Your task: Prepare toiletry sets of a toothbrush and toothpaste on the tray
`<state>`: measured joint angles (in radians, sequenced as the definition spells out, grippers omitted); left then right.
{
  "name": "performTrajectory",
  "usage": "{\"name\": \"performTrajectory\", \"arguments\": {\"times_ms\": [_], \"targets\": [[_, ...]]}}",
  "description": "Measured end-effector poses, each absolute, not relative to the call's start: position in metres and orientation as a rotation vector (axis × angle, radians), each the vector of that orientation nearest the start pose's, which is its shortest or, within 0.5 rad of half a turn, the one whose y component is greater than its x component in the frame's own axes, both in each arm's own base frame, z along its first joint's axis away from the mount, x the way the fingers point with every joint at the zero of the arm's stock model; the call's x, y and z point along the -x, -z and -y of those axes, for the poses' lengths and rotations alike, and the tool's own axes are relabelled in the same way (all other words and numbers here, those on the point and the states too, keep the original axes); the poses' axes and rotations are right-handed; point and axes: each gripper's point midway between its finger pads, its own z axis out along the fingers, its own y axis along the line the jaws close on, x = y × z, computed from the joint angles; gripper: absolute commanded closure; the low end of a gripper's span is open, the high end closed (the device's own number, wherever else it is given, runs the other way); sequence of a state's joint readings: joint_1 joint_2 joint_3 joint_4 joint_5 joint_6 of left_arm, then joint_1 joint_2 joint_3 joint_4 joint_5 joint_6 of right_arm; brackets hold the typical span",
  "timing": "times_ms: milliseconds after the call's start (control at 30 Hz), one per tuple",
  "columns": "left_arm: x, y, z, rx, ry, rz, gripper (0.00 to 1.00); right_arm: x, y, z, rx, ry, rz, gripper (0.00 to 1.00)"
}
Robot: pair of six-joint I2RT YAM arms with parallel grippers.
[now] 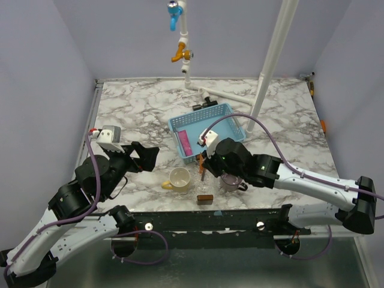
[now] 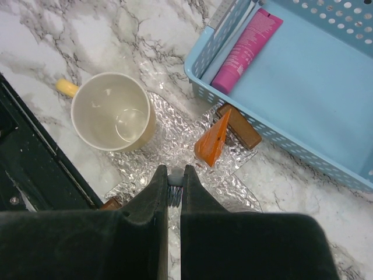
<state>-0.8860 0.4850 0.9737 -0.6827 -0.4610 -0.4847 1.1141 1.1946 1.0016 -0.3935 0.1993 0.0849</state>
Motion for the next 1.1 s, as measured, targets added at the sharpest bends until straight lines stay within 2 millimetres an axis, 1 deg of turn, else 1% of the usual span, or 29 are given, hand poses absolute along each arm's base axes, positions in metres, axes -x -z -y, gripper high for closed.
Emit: {"name": "performTrajectory", "arguments": {"times_ms": [367, 733, 1100], "targets": [[-0.175, -0.322, 0.118, -0.017, 0.594, -1.780, 0.01, -0.189, -0.193, -0.308, 0.960, -0.452, -1.961, 1.00], [-0.176, -0.322, 0.118, -0.028, 0.586, -1.774, 0.01, -0.191, -0.182, -0.305, 0.960, -0.427, -1.976, 1.00], [-0.176, -0.321, 0.118, -0.033, 0.578, -1.775, 0.01, -0.193, -0.181, -0.310, 0.941, -0.431, -1.975, 1.00]]}}
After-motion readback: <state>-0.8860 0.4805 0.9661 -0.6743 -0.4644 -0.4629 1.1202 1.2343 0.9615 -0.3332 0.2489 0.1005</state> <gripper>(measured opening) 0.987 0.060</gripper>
